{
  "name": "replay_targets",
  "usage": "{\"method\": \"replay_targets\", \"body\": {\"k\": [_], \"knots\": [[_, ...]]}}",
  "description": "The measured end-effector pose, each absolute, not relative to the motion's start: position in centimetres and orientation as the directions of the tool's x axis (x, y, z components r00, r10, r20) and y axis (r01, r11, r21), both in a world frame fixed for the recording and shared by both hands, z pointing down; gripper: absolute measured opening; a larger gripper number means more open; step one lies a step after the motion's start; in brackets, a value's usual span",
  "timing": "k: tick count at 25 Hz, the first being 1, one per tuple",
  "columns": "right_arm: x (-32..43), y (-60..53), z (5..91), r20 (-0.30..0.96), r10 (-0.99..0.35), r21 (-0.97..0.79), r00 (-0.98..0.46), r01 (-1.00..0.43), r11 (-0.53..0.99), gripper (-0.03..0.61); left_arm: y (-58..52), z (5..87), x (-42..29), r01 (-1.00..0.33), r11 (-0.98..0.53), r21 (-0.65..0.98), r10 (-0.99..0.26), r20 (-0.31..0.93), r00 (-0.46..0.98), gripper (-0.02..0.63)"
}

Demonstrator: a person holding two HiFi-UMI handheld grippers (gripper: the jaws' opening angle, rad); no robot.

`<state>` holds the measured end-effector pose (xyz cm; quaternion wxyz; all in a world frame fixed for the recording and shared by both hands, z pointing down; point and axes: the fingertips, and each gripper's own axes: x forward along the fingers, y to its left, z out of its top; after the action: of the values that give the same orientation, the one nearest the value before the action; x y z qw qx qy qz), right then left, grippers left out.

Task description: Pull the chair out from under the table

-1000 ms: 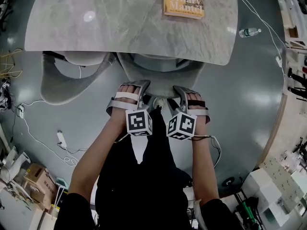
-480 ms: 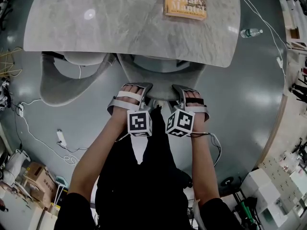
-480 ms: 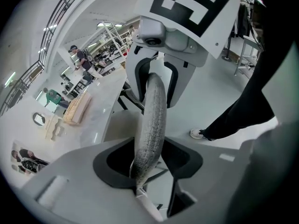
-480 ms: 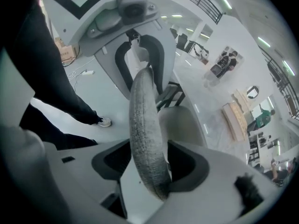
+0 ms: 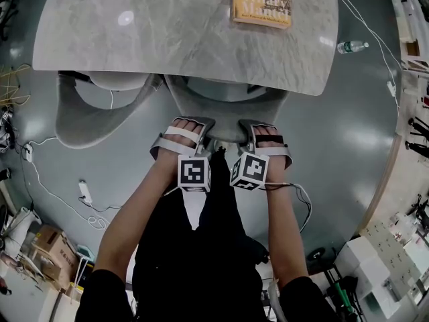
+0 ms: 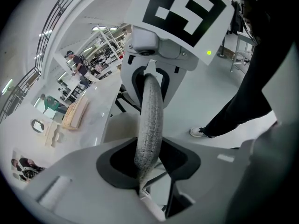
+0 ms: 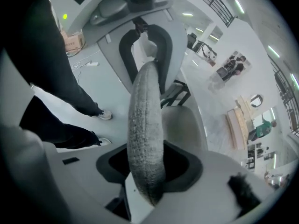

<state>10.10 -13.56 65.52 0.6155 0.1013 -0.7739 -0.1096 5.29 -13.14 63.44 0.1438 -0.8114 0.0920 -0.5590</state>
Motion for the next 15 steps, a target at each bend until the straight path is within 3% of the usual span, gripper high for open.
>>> {"method": "replay_targets", "body": {"k": [15], "knots": [[10.14,-12.95,66.0,0.953,-0.229,0.245,-0.199,0.061,0.967,0.103,-12.81,63.53,5.48,0.063,-0.951,-0.304,-0.261,0.893,0.367,0.109]]}}
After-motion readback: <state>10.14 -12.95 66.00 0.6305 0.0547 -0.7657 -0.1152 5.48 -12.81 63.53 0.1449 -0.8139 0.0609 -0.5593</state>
